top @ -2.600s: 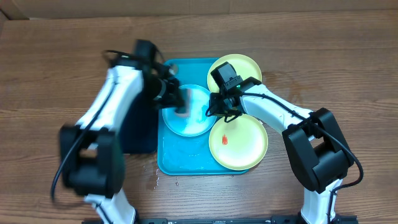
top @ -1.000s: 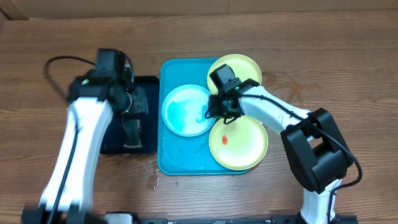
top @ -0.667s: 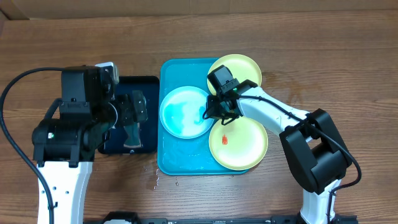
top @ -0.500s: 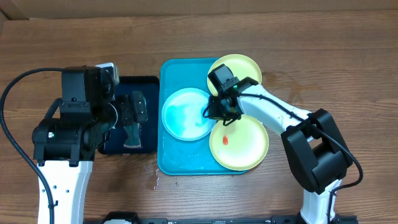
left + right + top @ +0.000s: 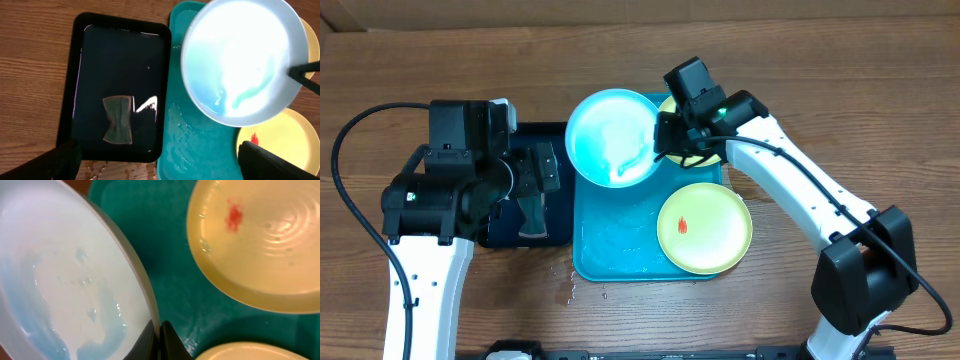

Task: Clean dirty plates on tray and stack at the side
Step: 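Lift the white plate with the right gripper and carry it left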

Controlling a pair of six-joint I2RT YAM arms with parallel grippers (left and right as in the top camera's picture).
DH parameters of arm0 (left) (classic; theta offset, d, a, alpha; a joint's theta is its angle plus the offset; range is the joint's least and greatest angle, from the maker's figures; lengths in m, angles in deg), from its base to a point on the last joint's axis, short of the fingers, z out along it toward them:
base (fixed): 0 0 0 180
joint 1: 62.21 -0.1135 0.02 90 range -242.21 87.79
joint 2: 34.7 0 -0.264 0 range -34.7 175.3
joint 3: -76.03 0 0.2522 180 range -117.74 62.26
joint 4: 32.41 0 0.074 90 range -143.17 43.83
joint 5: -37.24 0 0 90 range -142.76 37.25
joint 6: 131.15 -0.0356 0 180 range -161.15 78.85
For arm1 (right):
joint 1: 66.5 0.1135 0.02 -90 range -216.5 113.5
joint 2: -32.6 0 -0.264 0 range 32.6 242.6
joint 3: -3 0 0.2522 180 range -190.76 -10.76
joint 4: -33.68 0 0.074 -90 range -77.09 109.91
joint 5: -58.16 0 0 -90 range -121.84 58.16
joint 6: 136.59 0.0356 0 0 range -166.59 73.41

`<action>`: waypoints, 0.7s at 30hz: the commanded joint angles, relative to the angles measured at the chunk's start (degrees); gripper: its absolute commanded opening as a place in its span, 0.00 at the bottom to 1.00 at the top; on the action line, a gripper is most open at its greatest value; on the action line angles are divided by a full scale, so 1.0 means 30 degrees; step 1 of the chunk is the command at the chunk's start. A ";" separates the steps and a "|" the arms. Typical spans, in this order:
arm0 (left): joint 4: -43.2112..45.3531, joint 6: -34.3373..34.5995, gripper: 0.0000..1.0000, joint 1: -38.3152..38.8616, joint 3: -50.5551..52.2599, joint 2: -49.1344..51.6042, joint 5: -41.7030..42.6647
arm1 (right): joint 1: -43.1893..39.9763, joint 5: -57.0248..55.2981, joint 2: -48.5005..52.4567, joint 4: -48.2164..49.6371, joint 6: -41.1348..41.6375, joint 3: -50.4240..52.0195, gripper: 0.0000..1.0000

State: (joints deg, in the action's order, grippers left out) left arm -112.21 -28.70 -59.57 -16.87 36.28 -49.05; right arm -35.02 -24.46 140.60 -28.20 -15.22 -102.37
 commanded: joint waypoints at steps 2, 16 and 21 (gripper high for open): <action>0.0015 -0.0226 1.00 0.0000 -0.0160 0.0306 0.0058 | 0.1341 -0.0685 -0.0401 0.1785 0.0262 -0.0357 0.04; 0.0007 -0.0226 1.00 0.0000 -0.0160 0.0452 0.0058 | 0.5763 -0.6645 0.1195 0.7934 0.1056 -0.0342 0.04; 0.0015 -0.0226 1.00 0.0000 -0.0160 0.0452 0.0058 | 0.6470 -0.8568 0.2659 1.0455 -0.0415 -0.0342 0.04</action>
State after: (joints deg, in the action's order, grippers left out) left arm -112.21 -28.70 -59.59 -16.87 37.22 -49.05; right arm -16.40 -43.83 145.76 -0.18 -13.03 -102.37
